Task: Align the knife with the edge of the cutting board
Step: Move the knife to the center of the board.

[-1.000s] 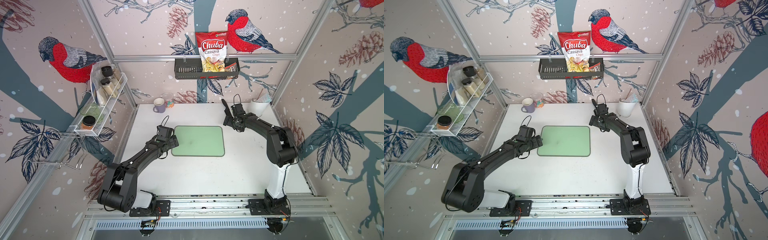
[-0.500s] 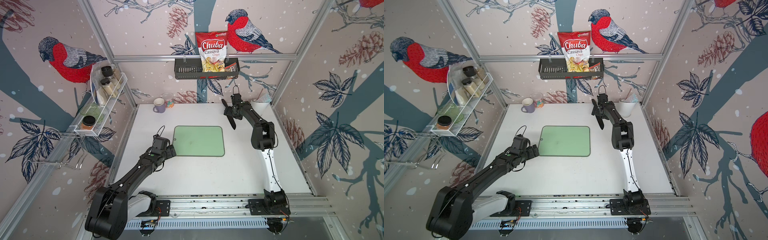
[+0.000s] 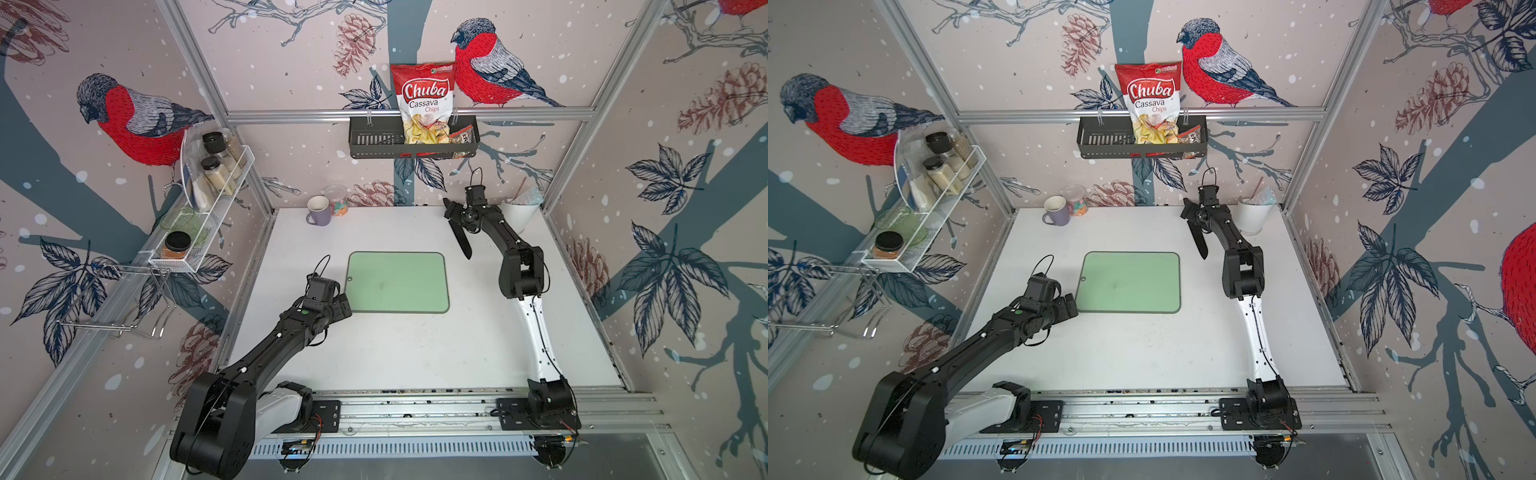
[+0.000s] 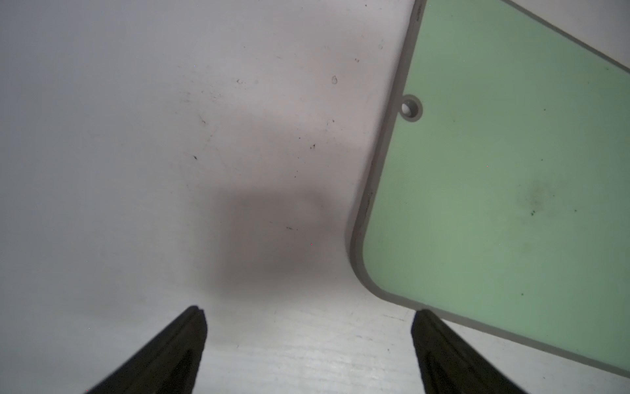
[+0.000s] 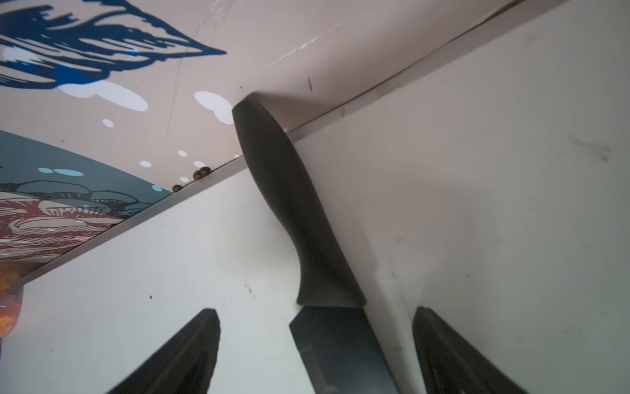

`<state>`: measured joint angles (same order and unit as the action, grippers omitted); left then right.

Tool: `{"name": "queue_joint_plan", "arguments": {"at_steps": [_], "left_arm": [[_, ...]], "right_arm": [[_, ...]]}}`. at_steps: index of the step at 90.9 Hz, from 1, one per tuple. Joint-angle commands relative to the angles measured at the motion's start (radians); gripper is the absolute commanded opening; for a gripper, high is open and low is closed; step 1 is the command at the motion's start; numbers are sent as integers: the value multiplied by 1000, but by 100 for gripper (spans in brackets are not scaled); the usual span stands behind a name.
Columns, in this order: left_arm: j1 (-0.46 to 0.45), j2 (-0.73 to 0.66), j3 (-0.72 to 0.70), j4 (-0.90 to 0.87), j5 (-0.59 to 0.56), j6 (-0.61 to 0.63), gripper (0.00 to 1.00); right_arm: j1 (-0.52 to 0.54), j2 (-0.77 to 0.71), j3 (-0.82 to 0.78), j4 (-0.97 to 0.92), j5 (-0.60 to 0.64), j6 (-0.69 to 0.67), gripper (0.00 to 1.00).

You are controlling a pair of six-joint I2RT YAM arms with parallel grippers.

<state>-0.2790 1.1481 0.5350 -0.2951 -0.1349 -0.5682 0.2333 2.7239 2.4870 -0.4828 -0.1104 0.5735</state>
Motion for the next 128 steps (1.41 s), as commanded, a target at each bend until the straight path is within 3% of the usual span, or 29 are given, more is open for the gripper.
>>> {"name": "queue_joint_plan", "arguments": {"at_steps": [1, 30, 52, 99, 113, 128], "left_arm": [[2, 3, -4, 20, -10, 10, 96], [3, -9, -15, 33, -7, 5, 96], [2, -9, -15, 32, -5, 6, 96], [0, -26, -24, 33, -4, 3, 96], [0, -44, -33, 39, -8, 2, 96], [0, -44, -34, 40, -7, 2, 96]], "right_arm": [[15, 23, 3, -1, 1, 35, 89], [60, 1, 23, -150, 286, -50, 83], [38, -7, 33, -334, 308, 12, 71], [110, -34, -87, -475, 295, -130, 63], [126, -107, -273, -446, 245, -125, 37], [134, -269, -574, -318, 226, -93, 31]]}}
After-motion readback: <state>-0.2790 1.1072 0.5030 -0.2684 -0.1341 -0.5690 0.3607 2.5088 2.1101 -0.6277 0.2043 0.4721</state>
